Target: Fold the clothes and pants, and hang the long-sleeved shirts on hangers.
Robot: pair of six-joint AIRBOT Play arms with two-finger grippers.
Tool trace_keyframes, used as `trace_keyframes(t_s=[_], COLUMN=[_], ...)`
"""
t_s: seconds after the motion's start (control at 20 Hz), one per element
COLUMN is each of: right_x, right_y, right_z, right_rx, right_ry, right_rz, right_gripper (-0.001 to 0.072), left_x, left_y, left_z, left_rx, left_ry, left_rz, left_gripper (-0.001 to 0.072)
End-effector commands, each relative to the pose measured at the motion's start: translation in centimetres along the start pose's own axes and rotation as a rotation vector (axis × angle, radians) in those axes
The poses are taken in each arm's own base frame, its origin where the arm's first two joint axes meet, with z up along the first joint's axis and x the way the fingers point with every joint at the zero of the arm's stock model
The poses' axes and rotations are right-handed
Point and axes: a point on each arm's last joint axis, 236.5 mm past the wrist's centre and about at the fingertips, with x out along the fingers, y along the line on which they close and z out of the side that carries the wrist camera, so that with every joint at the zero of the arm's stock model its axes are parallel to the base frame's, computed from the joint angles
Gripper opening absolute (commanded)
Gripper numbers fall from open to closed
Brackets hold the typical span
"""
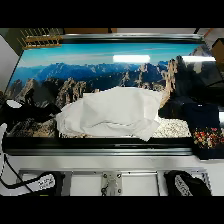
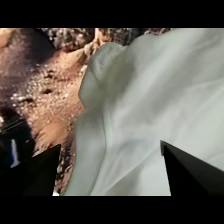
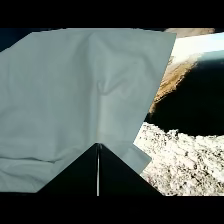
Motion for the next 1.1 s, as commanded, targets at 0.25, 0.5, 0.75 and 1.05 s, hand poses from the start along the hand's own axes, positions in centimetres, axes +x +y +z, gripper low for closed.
trace_keyframes(t_s=[0.25, 0.5, 0.75, 1.05], right_x=[4.1, 9.1, 17.6, 25.9], right_y=[-1.9, -5.8, -12.7, -10.8], right_z=[-1.0, -2.1, -3.6, -5.3], right_rx=[0.05, 0.096, 0.315, 0.502], right_ry=[0.114, 0.221, 0.28, 0.3], right_rz=[-0.005, -0.037, -0.074, 0.185], right_gripper=[0.0027, 0.0563, 0.0562, 0.0559], left_x=[4.9, 3.4, 0.1, -0.4], left_y=[-3.9, -6.0, -7.8, -8.0], left_z=[-1.4, 0.6, 2.6, 2.6], left_rx=[0.127, 0.185, 0.234, 0.238], left_ry=[0.141, 0.087, -0.02, -0.024], left_rz=[-0.048, -0.06, -0.067, -0.071], left_gripper=[0.0533, 0.0004, 0.0004, 0.0004])
